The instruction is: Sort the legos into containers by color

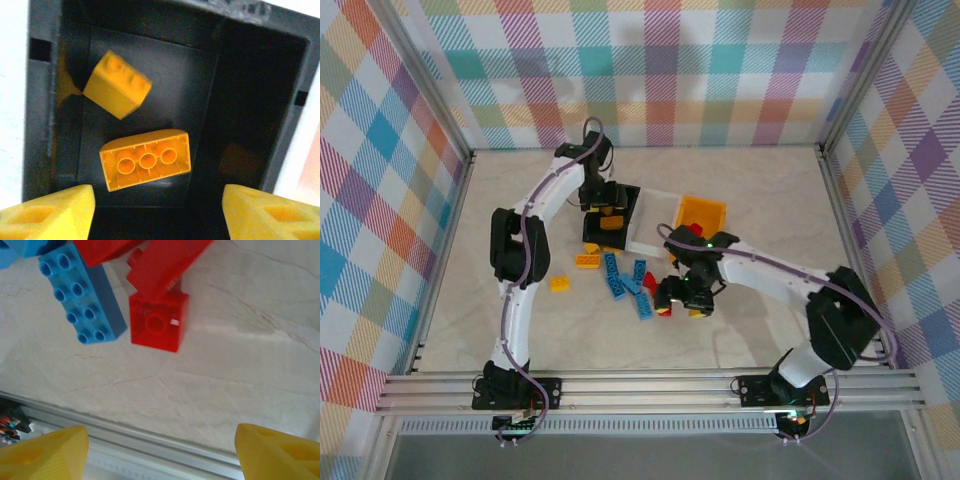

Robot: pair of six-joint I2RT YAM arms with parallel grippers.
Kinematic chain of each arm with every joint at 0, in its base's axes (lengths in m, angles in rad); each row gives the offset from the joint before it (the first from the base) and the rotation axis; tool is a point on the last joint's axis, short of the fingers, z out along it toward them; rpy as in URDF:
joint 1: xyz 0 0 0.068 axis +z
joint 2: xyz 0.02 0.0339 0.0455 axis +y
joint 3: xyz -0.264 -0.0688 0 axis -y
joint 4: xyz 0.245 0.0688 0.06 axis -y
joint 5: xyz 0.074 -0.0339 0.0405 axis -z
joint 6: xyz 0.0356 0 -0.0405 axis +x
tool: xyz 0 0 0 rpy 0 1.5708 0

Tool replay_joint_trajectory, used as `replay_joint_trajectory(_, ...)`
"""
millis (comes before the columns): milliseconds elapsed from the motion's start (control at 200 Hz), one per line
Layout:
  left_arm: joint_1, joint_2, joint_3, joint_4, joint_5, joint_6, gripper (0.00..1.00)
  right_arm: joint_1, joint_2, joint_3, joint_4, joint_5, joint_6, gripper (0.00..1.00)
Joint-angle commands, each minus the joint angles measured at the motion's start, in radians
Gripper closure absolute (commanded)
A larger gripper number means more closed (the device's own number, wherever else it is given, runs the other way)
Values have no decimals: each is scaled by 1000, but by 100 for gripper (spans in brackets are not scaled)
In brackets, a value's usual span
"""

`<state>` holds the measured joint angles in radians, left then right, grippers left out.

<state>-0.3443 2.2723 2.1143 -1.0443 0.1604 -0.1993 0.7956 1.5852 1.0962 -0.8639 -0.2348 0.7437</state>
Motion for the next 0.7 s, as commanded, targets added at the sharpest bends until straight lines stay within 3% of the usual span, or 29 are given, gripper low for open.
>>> replay_joint_trajectory(0, 2, -102, -35, -3, 64, -21, 28, 14, 73, 61, -17, 27, -31, 25)
replay_joint_trajectory(200, 1, -337, -277, 58, 73, -47, 21, 20, 202, 135, -23, 53, -25, 30)
replay_joint_trajectory(395, 1, -607, -619, 122, 95, -84, 19, 23, 256, 155, -17, 92, 13, 36)
replay_joint_trajectory(695, 1, -940, -990, 129, 86, -123, 16, 29, 329, 200, -20, 127, 29, 52)
